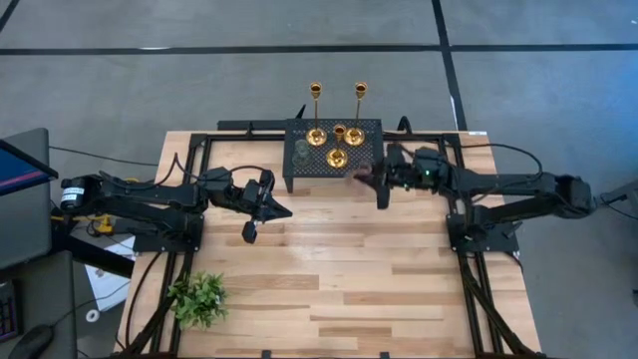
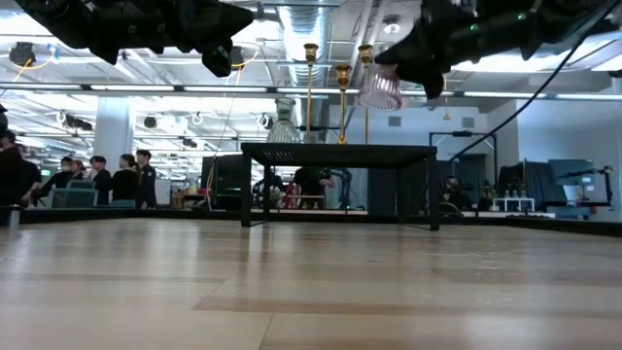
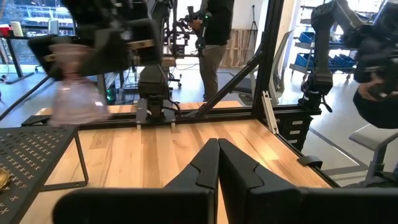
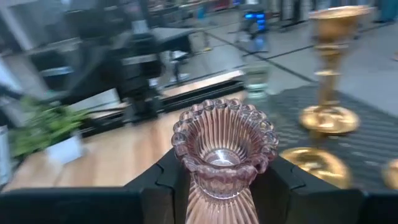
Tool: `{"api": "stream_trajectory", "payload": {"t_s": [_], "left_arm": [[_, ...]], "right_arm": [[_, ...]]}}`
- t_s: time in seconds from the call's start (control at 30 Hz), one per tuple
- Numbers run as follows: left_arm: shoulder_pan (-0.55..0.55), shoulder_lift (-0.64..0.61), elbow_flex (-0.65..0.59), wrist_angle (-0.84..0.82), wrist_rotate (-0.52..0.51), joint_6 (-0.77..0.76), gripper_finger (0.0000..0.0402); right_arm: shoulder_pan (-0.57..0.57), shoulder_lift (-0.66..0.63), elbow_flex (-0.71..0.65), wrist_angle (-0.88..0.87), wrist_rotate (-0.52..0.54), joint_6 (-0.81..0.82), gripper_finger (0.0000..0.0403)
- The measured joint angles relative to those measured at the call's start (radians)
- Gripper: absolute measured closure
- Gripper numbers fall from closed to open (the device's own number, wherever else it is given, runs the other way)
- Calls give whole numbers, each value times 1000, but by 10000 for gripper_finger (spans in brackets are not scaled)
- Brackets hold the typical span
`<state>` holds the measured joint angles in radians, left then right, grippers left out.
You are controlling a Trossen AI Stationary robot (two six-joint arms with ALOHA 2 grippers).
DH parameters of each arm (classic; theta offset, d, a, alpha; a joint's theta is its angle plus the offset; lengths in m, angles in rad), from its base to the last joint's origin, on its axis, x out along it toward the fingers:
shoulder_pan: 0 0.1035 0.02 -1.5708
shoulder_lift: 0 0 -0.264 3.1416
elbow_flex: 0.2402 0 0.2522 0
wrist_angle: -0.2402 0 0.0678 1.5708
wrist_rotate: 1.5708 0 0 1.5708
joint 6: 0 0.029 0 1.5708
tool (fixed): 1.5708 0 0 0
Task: Pick & Place candle stick holders
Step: Put the pink glass candle holder on the shelf
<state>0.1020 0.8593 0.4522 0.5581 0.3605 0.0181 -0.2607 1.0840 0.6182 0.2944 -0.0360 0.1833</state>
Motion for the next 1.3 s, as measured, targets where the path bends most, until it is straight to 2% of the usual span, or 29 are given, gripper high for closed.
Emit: {"api": "stream_trajectory", "payload": {"t_s": [0.3,0.63,0.93,1.3], "left_arm": [[0,0,0,0,0,0,394],[0,0,0,1,0,3,395],[0,0,0,10,0,3,395],[0,0,0,11,0,3,394]], "right_arm": [[-167,0,0,-69,0,0,285],[-251,0,0,-87,15,-10,285],[-266,84,3,-76,42,-10,285],[-261,179,86,-121,65,-20,285]]}}
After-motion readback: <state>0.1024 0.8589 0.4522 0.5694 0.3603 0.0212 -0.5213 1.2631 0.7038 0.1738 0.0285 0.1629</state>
